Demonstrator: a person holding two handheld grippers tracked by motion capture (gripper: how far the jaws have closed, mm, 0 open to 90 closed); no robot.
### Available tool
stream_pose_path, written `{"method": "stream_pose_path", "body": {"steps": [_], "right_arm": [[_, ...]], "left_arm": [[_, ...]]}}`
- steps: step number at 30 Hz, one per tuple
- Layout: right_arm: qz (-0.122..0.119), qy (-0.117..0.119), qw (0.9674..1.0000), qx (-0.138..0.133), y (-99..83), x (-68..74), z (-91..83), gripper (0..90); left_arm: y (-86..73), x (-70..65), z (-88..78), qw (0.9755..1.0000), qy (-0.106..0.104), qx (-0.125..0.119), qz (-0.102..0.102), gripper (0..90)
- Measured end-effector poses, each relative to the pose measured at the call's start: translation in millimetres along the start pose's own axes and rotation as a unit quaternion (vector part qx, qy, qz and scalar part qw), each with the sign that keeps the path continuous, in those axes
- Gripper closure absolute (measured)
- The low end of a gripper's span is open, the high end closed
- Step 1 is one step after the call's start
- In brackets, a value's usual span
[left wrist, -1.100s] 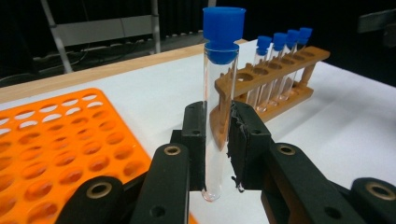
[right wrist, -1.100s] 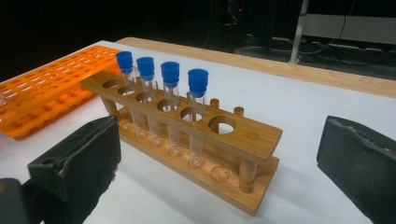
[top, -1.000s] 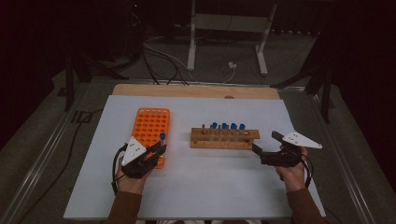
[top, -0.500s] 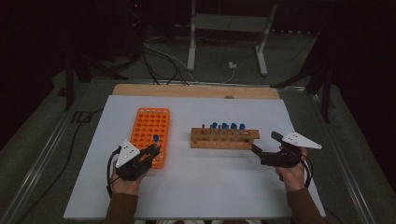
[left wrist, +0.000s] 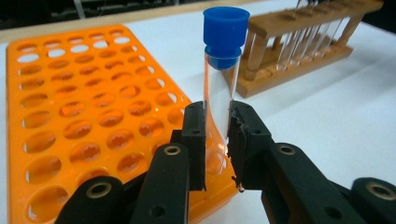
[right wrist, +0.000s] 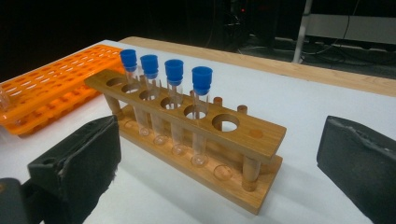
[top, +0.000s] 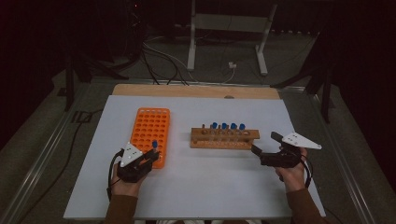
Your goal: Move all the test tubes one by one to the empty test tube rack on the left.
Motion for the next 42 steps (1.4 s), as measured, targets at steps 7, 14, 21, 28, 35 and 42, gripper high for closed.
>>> {"method": "stream_pose_path", "body": {"steps": [7,14,21,28,35,42], "right_arm": [[-0.004,0.003,1.0,0.004,-1.9,1.8,1.5,0.0],[-0.009,0.006,0.9999,0.007,-3.0,4.1,3.0,0.0],[-0.011,0.007,0.9999,0.01,-3.9,5.9,4.0,0.0],[-0.009,0.009,0.9999,0.008,-3.6,7.0,4.6,0.0],[-0.009,0.01,0.9999,0.01,-2.4,8.6,6.6,0.0],[-0.017,0.017,0.9995,0.022,1.2,9.1,13.5,0.0]], "left_arm": [[-1.9,-1.8,6.0,0.9992,0.013,0.037,0.002,78.5],[-4.5,-4.0,11.5,0.9979,0.015,0.062,0.006,78.5],[-5.0,-3.4,11.4,0.9979,0.013,0.064,0.003,78.0],[-3.3,1.9,6.5,0.9996,-0.006,0.026,-0.007,56.3],[2.0,2.7,-2.3,0.9986,-0.035,-0.034,-0.017,44.5],[11.5,0.7,-7.5,0.9972,-0.012,-0.072,-0.016,26.5]]}}
Point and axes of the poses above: each handheld gripper's, and its own axes: z roughly forward along the jaws, y roughly out of its top, x roughly to its left, the point moved 2 cm from there along z, roughly forward along the jaws, and after that the axes turned 5 degrees about -y, right-handed, at the moved point
